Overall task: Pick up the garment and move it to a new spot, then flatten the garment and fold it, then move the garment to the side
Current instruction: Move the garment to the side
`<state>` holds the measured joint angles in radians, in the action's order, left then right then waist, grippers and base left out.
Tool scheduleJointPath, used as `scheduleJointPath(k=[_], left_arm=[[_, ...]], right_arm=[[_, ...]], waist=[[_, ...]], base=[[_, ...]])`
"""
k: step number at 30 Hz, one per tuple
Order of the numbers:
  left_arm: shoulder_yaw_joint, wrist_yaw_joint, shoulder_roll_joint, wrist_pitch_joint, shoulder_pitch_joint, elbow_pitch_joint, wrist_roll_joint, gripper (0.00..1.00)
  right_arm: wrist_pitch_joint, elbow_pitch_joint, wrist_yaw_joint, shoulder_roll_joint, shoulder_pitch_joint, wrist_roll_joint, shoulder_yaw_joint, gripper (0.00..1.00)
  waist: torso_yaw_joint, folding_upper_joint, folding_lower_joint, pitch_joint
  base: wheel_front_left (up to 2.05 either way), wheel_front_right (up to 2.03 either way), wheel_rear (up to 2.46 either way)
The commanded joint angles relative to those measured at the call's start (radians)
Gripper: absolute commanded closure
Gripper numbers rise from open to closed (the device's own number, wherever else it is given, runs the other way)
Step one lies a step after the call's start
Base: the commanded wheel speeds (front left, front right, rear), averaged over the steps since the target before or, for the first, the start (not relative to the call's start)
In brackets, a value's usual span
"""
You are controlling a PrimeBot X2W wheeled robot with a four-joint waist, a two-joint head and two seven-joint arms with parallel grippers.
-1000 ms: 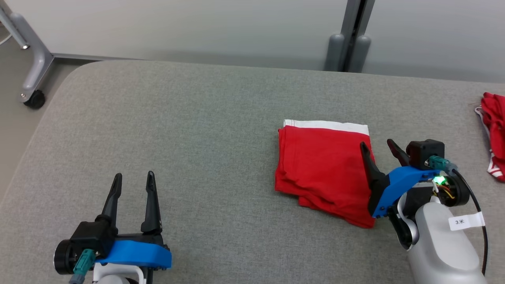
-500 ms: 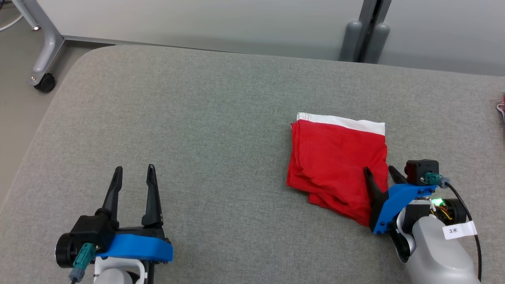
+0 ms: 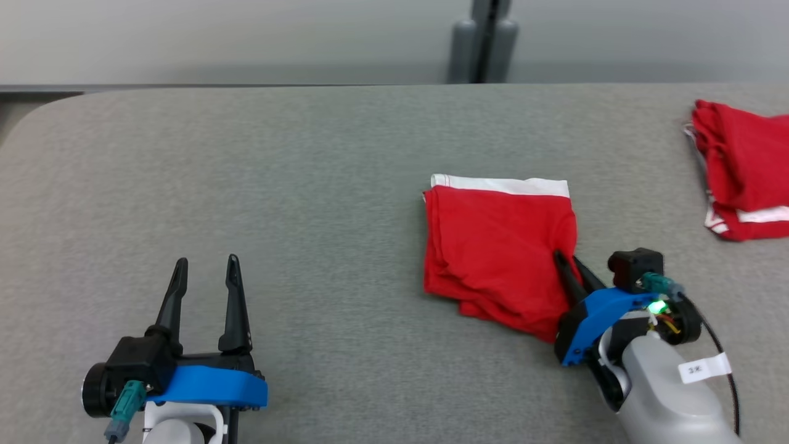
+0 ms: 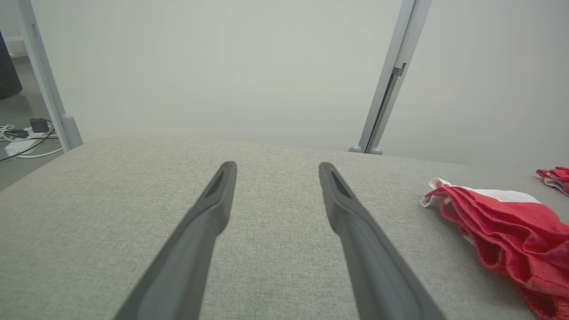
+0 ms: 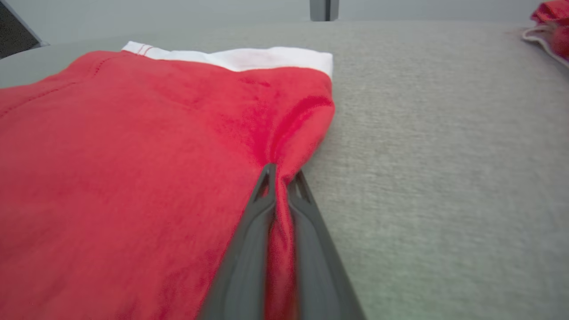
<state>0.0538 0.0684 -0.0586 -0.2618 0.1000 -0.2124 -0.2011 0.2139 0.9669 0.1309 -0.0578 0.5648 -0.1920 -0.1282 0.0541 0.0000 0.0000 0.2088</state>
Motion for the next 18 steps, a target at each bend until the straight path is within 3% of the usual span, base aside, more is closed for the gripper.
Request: scheduleJointPath(k=[1, 9, 18], left_arm=[[0.002, 0.001, -0.003, -0.004, 0.011, 0.009, 0.01, 0.0], [0.001, 0.008, -0.017, -0.004, 0.038, 0.025, 0.024, 0.0], [0.012, 0.014, -0.016, -0.004, 0.075, 0.022, 0.025, 0.0]], right_arm=[[0.012, -0.016, 0.0, -0.028, 0.0, -0.009, -0.008, 1.0], [0.029, -0.093, 0.0, -0.135, -0.041, -0.039, -0.022, 1.0], [0.002, -0.19, 0.0, -0.204, 0.033, -0.03, -0.068, 1.0]], waist=[[-0.043, 0.0, 0.0, -0.011], [-0.14, 0.0, 0.0, 0.021], [-0.137, 0.0, 0.0, 0.052]], base=[[0.0, 0.0, 0.0], [0.0, 0.0, 0.0], [0.0, 0.0, 0.0]])
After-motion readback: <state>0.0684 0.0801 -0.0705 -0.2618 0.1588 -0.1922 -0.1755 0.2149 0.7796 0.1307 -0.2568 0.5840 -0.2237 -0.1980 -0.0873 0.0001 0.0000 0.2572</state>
